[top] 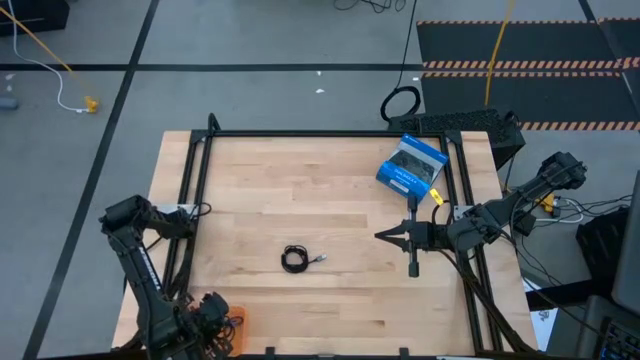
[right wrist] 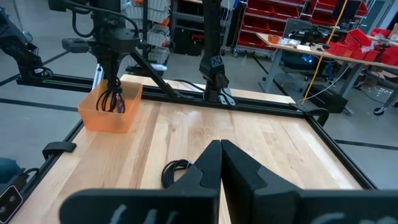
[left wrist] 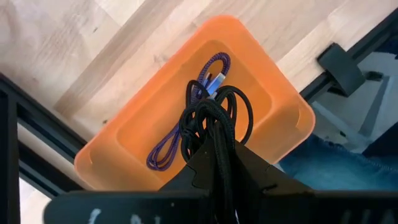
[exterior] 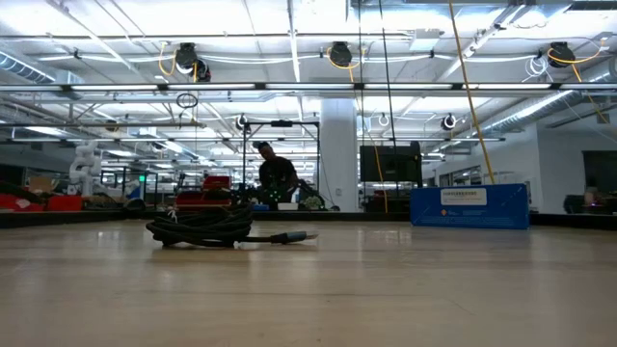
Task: Pick and place USB-C Cables
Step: Put the bottom black cable charger into the orange bin, then put the black cable charger into the orange bin
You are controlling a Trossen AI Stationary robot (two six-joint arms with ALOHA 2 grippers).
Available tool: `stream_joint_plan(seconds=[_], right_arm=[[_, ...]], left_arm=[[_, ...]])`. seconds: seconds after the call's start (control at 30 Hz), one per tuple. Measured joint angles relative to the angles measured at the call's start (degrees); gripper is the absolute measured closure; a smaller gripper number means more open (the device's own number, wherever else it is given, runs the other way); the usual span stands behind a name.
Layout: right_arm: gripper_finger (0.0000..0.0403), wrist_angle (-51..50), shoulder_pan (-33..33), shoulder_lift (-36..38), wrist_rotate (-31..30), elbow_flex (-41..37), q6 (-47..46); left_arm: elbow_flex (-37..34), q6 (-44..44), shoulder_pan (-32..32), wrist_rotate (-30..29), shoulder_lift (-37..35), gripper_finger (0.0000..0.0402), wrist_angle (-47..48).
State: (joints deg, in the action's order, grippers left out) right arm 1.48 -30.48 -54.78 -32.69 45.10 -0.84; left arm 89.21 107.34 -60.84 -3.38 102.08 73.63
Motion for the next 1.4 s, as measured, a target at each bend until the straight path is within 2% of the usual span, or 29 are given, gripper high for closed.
stream_joint_plan(seconds=[0.17, 0.3, 0.5, 0.67, 0.83, 1.03, 1.4], right_arm=[[0.0401, 0.0, 0.0, 0.0, 0.0, 0.0, 0.0], [0.0401, 0.0, 0.0, 0.0, 0.0, 0.0, 0.0], [0.0401, 0.0, 0.0, 0.0, 0.0, 0.0, 0.0], [0.0401, 0.0, 0.0, 0.0, 0.0, 0.0, 0.0], [0.0401, 0.0, 0.0, 0.0, 0.0, 0.0, 0.0], [0.0401, 0.0, 0.0, 0.0, 0.0, 0.0, 0.0], [0.0401, 0.0, 0.0, 0.0, 0.0, 0.0, 0.0]], left_arm=[[0.0, 3.58, -0.04, -0.19, -0.02, 0.0359, 1.72], [0.0, 6.7, -0.19, -0.23, -0.02, 0.0315, 2.55], [0.0, 7.0, -0.28, -0.21, -0.02, 0.0241, 2.58], [-0.37, 6.55, -0.26, -0.21, -0.05, 0.0213, 2.64], [-3.44, 5.81, -0.41, 2.0, -0.07, 0.0217, 1.67], [-7.58, 0.62, -0.15, 3.66, -0.07, 0.025, -3.58], [-7.26, -11.33, 4.57, 4.88, -1.87, 0.0306, -5.27]])
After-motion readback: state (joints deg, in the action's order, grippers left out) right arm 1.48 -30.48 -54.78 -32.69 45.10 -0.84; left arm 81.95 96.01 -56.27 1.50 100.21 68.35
